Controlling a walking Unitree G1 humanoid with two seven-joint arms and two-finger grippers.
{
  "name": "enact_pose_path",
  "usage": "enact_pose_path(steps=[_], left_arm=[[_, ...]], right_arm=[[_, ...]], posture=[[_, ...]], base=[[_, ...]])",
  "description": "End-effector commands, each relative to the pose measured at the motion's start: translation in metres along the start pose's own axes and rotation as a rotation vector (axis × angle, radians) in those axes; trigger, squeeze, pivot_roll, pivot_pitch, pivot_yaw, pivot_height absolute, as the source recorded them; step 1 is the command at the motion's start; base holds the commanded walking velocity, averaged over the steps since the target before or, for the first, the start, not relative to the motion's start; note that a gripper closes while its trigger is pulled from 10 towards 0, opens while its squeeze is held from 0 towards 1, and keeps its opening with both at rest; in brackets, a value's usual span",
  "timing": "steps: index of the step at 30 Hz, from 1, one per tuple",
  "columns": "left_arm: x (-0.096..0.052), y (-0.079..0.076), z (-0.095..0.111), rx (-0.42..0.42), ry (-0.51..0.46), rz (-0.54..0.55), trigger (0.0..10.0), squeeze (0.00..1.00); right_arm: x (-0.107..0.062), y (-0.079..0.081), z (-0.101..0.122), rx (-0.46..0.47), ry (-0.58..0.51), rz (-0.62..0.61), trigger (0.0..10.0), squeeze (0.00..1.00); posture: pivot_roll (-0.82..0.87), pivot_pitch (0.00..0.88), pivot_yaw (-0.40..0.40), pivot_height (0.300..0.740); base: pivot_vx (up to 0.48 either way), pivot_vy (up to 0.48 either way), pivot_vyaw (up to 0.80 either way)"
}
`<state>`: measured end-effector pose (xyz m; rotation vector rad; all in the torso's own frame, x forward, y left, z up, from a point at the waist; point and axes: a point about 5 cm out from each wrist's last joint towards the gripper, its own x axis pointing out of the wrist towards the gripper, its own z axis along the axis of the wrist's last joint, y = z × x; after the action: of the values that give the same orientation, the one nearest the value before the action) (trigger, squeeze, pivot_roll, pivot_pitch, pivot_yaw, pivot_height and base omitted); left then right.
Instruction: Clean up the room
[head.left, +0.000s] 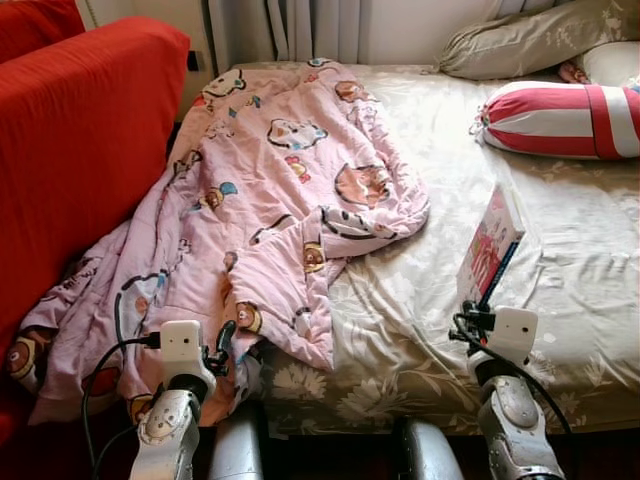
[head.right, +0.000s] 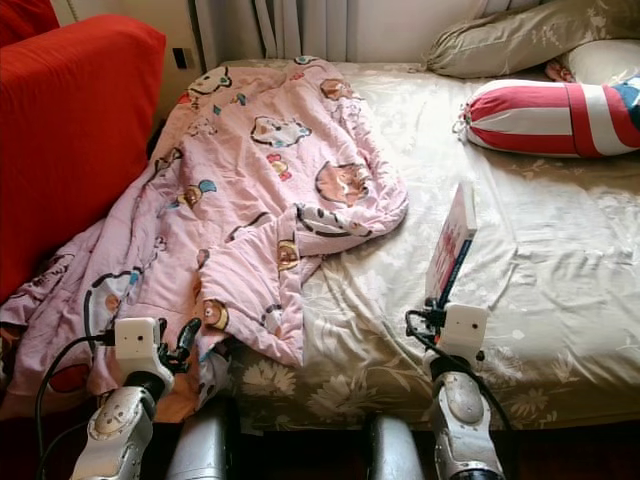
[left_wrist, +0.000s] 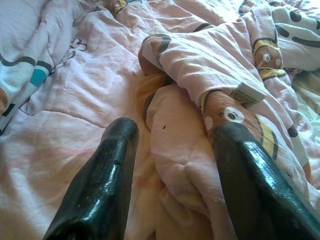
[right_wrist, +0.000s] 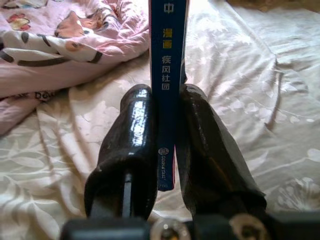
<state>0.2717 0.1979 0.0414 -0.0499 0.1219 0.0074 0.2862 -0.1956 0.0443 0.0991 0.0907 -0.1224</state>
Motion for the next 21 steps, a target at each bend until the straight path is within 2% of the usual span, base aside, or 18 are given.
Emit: enact_pose_path(steps=[1,21], left_arm=[[-0.0009,-0.0005,-0.0021,-0.001,0.003,-0.003,10.0,0.00],[0.0007,-0.0010,0.0002,-0.005,-0.011,0.007,10.0,0.00]], right_arm=[[0.0015,-0.0014,0.0118,0.006,-0.062,-0.002,10.0,0.00],[0.0017,-0.0044,0.0094,0.017,-0.039,-0.012,10.0,0.00]], posture=[[0.13,0.069,-0.017,0.592],[0.13,0.077,-0.024,0.712]], base=[[0.000,0.000,0.00],[0.000,0.000,0.00]])
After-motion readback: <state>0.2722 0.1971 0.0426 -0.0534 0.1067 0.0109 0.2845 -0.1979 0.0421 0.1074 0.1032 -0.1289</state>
